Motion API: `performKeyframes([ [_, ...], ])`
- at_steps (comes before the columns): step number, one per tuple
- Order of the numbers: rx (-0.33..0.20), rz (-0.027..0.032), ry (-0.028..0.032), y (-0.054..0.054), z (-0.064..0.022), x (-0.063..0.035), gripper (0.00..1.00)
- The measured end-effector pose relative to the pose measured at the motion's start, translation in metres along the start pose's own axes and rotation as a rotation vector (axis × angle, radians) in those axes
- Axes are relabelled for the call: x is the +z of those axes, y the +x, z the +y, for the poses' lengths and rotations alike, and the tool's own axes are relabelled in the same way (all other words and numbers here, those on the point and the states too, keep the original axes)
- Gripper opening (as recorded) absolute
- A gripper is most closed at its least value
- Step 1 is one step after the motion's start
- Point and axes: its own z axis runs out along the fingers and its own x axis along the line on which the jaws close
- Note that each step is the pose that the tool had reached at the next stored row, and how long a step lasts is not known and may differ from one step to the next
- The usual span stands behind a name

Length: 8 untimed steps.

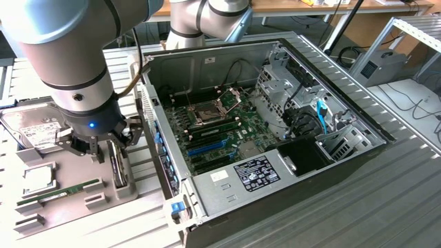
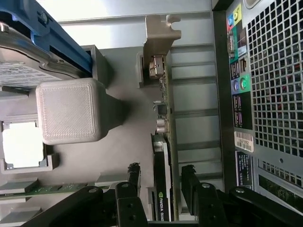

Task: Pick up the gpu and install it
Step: 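Pick up the gpu and move the gpu toward the slot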

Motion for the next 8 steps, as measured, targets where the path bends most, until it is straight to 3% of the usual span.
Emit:
performKeyframes([
  [8,0.0,-0.0003,-0.0002,0.0003,0.0044,0.0022,0.48],
])
